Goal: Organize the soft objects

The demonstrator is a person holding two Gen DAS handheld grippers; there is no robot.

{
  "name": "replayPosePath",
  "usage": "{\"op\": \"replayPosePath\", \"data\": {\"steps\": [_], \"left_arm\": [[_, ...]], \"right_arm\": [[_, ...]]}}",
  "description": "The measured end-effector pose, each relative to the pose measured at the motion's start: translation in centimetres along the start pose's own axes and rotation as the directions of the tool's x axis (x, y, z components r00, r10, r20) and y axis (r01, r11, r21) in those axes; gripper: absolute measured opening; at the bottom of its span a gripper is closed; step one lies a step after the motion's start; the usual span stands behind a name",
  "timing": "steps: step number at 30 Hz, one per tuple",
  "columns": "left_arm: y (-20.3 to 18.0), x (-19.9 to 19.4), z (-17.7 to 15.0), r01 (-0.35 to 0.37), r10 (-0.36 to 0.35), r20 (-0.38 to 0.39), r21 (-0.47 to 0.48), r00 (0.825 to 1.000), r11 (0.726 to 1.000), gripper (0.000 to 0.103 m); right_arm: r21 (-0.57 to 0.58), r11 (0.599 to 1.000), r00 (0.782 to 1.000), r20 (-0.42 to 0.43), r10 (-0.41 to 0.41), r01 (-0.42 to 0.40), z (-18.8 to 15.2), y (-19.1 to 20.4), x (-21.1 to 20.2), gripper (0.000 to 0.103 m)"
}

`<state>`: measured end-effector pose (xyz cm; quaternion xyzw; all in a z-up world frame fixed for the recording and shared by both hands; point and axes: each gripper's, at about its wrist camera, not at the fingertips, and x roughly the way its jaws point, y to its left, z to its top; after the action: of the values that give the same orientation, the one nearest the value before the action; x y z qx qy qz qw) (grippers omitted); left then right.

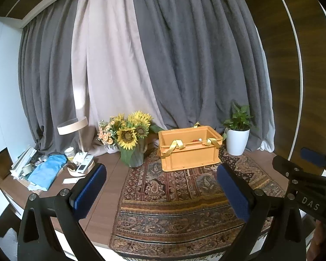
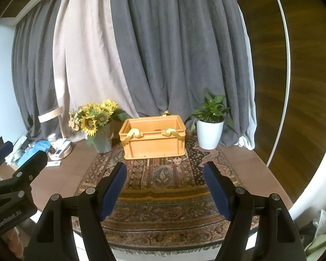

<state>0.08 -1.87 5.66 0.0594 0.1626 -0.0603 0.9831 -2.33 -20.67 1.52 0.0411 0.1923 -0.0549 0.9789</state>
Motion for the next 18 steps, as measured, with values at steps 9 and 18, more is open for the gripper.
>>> {"op": "replayPosePath", "data": {"steps": [9, 18], "left_arm": [[-1.4, -1.8, -0.4, -0.012, 0.012, -0.008, -0.012, 1.000, 1.000, 0.103], [-2.9, -3.3, -1.0, -0.025, 0.024, -0.008, -0.017, 1.000, 1.000, 0.103]], "right_arm": [[-0.016, 1.000, 1.000, 0.005, 0.013, -0.013, -0.4, -1.3, -1.7, 0.074], [-0.023, 1.000, 1.000, -0.001, 0.020, -0.020, -1.2, -2.8, -2.9, 0.074]]}}
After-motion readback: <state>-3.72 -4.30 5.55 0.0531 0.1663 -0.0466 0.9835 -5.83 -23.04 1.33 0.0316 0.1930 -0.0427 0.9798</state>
